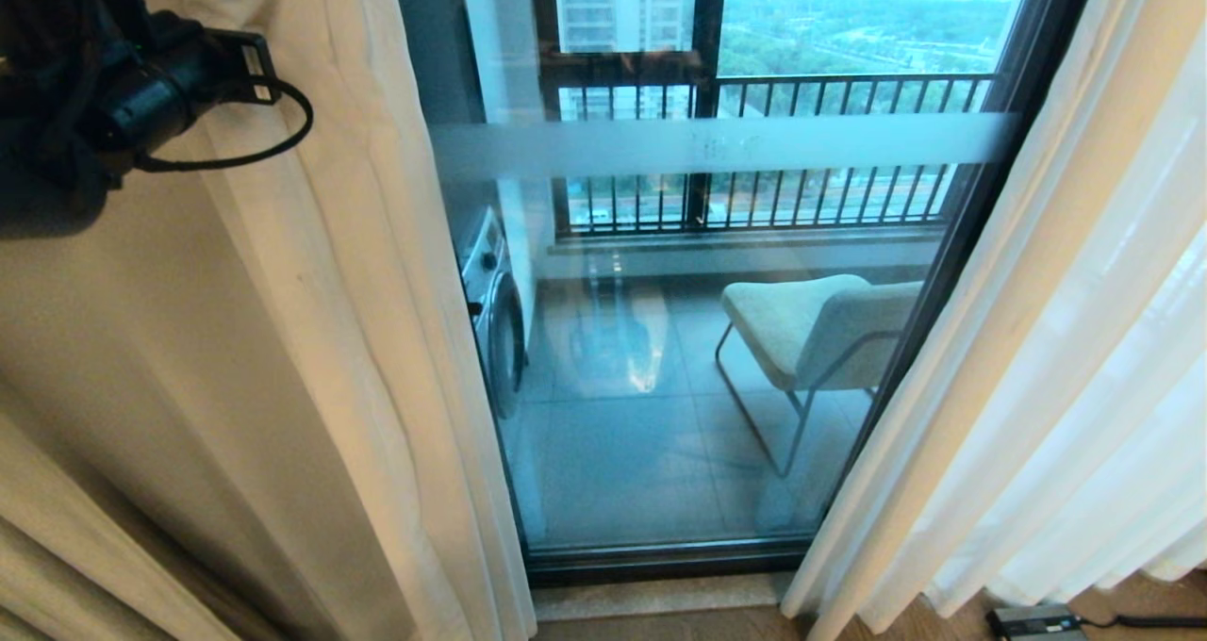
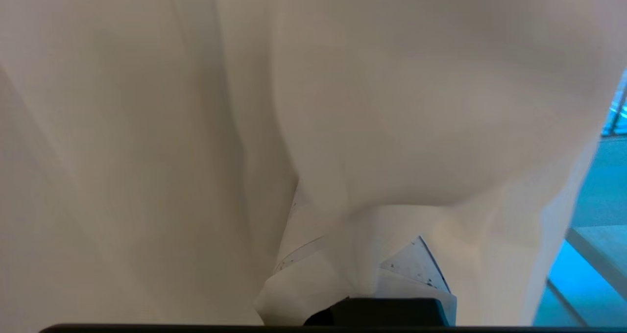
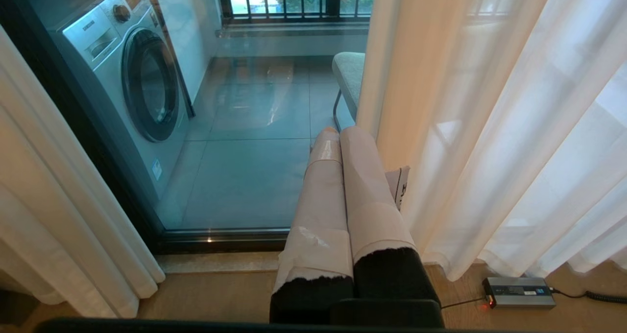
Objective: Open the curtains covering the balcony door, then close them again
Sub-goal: Pull the inner curtains open on both sides
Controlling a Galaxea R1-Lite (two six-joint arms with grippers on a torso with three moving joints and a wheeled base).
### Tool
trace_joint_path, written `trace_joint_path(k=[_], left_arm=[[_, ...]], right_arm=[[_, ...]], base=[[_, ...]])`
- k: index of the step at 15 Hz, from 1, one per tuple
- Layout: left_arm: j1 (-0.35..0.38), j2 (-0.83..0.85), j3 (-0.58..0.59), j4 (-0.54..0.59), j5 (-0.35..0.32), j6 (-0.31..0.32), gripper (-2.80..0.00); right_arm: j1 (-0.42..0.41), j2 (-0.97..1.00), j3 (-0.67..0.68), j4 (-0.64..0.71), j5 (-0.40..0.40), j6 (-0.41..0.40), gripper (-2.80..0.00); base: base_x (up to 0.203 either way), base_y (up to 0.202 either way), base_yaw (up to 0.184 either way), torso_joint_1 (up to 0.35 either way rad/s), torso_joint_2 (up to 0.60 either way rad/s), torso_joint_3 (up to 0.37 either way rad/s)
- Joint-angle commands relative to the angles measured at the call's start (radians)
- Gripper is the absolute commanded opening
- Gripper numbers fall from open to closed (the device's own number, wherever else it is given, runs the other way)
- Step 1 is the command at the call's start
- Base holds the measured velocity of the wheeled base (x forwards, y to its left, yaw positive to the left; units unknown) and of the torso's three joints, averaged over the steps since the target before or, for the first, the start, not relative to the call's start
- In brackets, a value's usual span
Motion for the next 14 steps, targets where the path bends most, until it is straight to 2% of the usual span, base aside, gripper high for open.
trace_joint_path(k=[1, 5, 10, 14], left_arm=[[0.025, 0.020, -0.083, 0.067, -0.018, 0.001, -2.80], [0.115, 0.026, -0.165, 0.107, -0.079, 0.000, -2.80], [0.238, 0.027, -0.177, 0.101, -0.173, -0.031, -2.80], [0.371, 0.031, -0.199, 0.100, -0.297, -0.100, -2.80]], right_arm=[[0.000, 0.000, 0.000, 0.000, 0.000, -0.001, -2.80], [0.000, 0.000, 0.000, 0.000, 0.000, -0.001, -2.80], [0.000, 0.000, 0.000, 0.000, 0.000, -0.001, -2.80], [0.000, 0.000, 0.000, 0.000, 0.000, -0.001, -2.80]], base=[[0.000, 0.000, 0.000, 0.000, 0.00, 0.000], [0.000, 0.000, 0.000, 0.000, 0.00, 0.000], [0.000, 0.000, 0.000, 0.000, 0.00, 0.000], [0.000, 0.000, 0.000, 0.000, 0.00, 0.000]])
